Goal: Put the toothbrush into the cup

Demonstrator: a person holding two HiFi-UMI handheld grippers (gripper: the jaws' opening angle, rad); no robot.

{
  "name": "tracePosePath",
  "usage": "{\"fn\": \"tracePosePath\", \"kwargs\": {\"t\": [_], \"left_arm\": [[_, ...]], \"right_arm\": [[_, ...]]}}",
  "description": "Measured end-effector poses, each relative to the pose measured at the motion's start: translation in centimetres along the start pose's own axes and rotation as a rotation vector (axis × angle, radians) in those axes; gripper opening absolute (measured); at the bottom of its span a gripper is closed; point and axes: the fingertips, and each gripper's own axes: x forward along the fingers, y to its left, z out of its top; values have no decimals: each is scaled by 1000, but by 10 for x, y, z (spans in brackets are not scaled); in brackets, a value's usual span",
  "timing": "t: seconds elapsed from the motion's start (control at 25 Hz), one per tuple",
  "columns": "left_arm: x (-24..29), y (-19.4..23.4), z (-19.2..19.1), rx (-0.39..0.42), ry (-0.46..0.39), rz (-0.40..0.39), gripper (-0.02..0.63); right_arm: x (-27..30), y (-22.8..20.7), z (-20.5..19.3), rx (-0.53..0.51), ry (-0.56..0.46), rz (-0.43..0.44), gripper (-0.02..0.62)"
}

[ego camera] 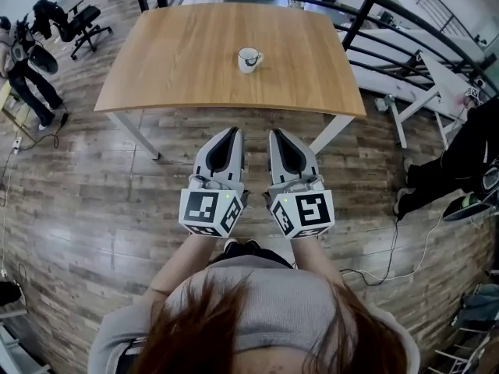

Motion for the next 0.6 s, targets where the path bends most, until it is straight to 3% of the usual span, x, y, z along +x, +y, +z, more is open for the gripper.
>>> {"fn": "tracePosePath", "kwargs": {"t": [0.6], "left_arm": [[-9, -17, 5, 9, -21, 6, 8]], "right_arm": [[-17, 2, 5, 9, -6, 14, 14]]}}
